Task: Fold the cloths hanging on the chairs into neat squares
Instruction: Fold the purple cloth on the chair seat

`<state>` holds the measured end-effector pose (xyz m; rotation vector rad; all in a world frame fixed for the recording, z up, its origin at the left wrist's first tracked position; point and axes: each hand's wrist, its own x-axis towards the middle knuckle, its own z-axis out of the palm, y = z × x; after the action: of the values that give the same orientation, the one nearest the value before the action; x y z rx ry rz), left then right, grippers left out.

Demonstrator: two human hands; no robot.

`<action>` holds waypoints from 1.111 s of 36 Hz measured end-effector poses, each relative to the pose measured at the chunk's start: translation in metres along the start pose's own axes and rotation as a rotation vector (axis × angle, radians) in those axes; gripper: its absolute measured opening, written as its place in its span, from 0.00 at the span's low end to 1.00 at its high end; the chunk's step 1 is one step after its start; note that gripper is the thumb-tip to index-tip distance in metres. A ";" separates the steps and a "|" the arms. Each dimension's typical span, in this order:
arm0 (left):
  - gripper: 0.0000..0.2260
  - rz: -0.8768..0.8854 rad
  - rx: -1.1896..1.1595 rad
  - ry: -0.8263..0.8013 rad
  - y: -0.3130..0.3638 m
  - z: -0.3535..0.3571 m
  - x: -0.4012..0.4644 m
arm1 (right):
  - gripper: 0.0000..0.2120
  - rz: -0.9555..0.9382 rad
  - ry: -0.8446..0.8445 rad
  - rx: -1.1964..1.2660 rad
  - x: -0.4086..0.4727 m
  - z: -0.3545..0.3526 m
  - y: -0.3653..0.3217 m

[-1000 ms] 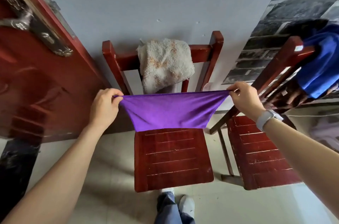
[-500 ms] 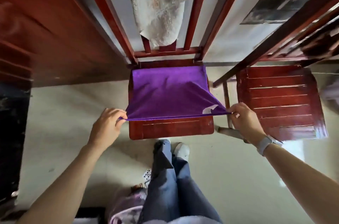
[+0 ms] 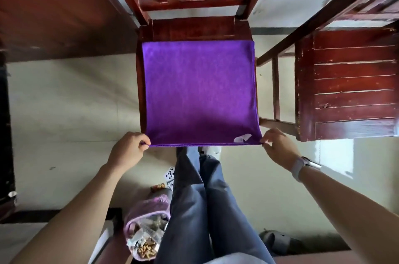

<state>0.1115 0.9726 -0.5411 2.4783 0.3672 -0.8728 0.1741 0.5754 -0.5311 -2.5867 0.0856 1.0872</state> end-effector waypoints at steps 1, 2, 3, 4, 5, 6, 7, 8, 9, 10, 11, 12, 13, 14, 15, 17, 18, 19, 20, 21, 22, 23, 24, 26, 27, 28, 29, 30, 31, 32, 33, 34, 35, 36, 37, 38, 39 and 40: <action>0.05 -0.001 -0.026 0.007 0.003 -0.004 0.004 | 0.06 0.003 0.012 0.023 0.004 -0.003 -0.001; 0.05 -0.012 -0.065 0.018 0.008 -0.010 0.008 | 0.06 0.006 0.030 0.053 0.007 -0.007 -0.003; 0.05 -0.032 -0.119 0.030 0.013 -0.016 0.013 | 0.06 0.011 0.052 0.085 0.011 -0.012 -0.006; 0.05 -0.058 -0.183 0.042 0.018 -0.023 0.017 | 0.07 0.024 0.074 0.123 0.016 -0.018 -0.010; 0.05 -0.084 -0.255 0.052 0.022 -0.030 0.023 | 0.08 0.042 0.081 0.167 0.020 -0.024 -0.014; 0.05 -0.103 -0.335 0.064 0.025 -0.037 0.028 | 0.08 0.076 0.075 0.218 0.024 -0.032 -0.019; 0.05 -0.113 -0.424 0.076 0.027 -0.044 0.034 | 0.08 0.114 0.070 0.274 0.029 -0.040 -0.025; 0.06 -0.122 -0.515 0.089 0.029 -0.050 0.040 | 0.07 0.145 0.077 0.344 0.035 -0.047 -0.029; 0.08 -0.134 -0.603 0.107 0.031 -0.056 0.047 | 0.06 0.168 0.089 0.438 0.040 -0.054 -0.034; 0.08 -0.146 -0.676 0.127 0.032 -0.060 0.054 | 0.07 0.191 0.104 0.555 0.046 -0.061 -0.038; 0.07 -0.155 -0.730 0.147 0.034 -0.065 0.061 | 0.08 0.221 0.117 0.672 0.052 -0.067 -0.043; 0.07 -0.158 -0.768 0.167 0.035 -0.069 0.070 | 0.08 0.245 0.129 0.738 0.059 -0.072 -0.048; 0.07 -0.160 -0.803 0.180 0.036 -0.073 0.079 | 0.08 0.252 0.156 0.783 0.066 -0.078 -0.053; 0.07 -0.162 -0.834 0.189 0.037 -0.077 0.088 | 0.07 0.239 0.199 0.787 0.074 -0.083 -0.057; 0.07 -0.164 -0.860 0.198 0.039 -0.080 0.097 | 0.07 0.214 0.245 0.784 0.083 -0.087 -0.062; 0.07 -0.158 -0.888 0.226 0.044 -0.085 0.115 | 0.06 0.193 0.317 0.791 0.102 -0.092 -0.068; 0.08 -0.154 -0.899 0.248 0.046 -0.087 0.124 | 0.06 0.192 0.330 0.811 0.111 -0.094 -0.071; 0.08 -0.148 -0.914 0.271 0.047 -0.088 0.134 | 0.06 0.197 0.343 0.826 0.119 -0.096 -0.075; 0.08 -0.144 -0.929 0.295 0.048 -0.090 0.143 | 0.06 0.202 0.357 0.838 0.127 -0.098 -0.080; 0.08 -0.144 -0.943 0.320 0.048 -0.091 0.152 | 0.06 0.201 0.372 0.843 0.136 -0.100 -0.084; 0.08 -0.146 -0.955 0.345 0.047 -0.092 0.162 | 0.06 0.192 0.389 0.840 0.146 -0.101 -0.087; 0.08 -0.148 -0.961 0.368 0.047 -0.093 0.170 | 0.07 0.182 0.408 0.836 0.155 -0.102 -0.090; 0.08 -0.148 -0.954 0.387 0.047 -0.094 0.178 | 0.07 0.176 0.424 0.824 0.163 -0.102 -0.091; 0.07 -0.139 -0.932 0.413 0.047 -0.094 0.194 | 0.06 0.168 0.453 0.796 0.179 -0.101 -0.093; 0.07 -0.136 -0.930 0.423 0.047 -0.093 0.201 | 0.07 0.170 0.467 0.784 0.185 -0.101 -0.095; 0.07 -0.137 -0.933 0.432 0.046 -0.092 0.206 | 0.09 0.170 0.478 0.776 0.191 -0.101 -0.097; 0.07 -0.139 -0.934 0.440 0.046 -0.092 0.212 | 0.09 0.173 0.493 0.771 0.197 -0.101 -0.098; 0.07 -0.139 -0.931 0.447 0.045 -0.091 0.217 | 0.10 0.174 0.505 0.771 0.202 -0.101 -0.100; 0.07 -0.138 -0.928 0.453 0.044 -0.090 0.221 | 0.11 0.178 0.513 0.775 0.207 -0.100 -0.101; 0.07 -0.137 -0.923 0.459 0.042 -0.090 0.225 | 0.11 0.178 0.519 0.773 0.211 -0.099 -0.101; 0.07 -0.135 -0.915 0.465 0.041 -0.089 0.228 | 0.11 0.180 0.523 0.761 0.216 -0.097 -0.101; 0.07 -0.134 -0.906 0.469 0.040 -0.087 0.231 | 0.11 0.177 0.524 0.739 0.219 -0.096 -0.100; 0.07 -0.131 -0.898 0.473 0.038 -0.086 0.234 | 0.11 0.179 0.525 0.715 0.222 -0.095 -0.100; 0.07 -0.126 -0.889 0.478 0.038 -0.085 0.236 | 0.11 0.182 0.533 0.692 0.225 -0.093 -0.100; 0.07 -0.120 -0.881 0.483 0.038 -0.085 0.238 | 0.12 0.192 0.543 0.671 0.227 -0.092 -0.100; 0.07 -0.113 -0.870 0.488 0.038 -0.084 0.240 | 0.12 0.196 0.554 0.654 0.229 -0.091 -0.100; 0.07 -0.104 -0.860 0.494 0.039 -0.084 0.243 | 0.12 0.203 0.562 0.645 0.232 -0.089 -0.100; 0.07 -0.092 -0.849 0.502 0.040 -0.085 0.245 | 0.13 0.205 0.568 0.638 0.233 -0.088 -0.100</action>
<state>0.3568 1.0052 -0.6273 1.8336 0.8256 -0.0443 0.4174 0.6581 -0.6099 -2.2242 0.7161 0.2623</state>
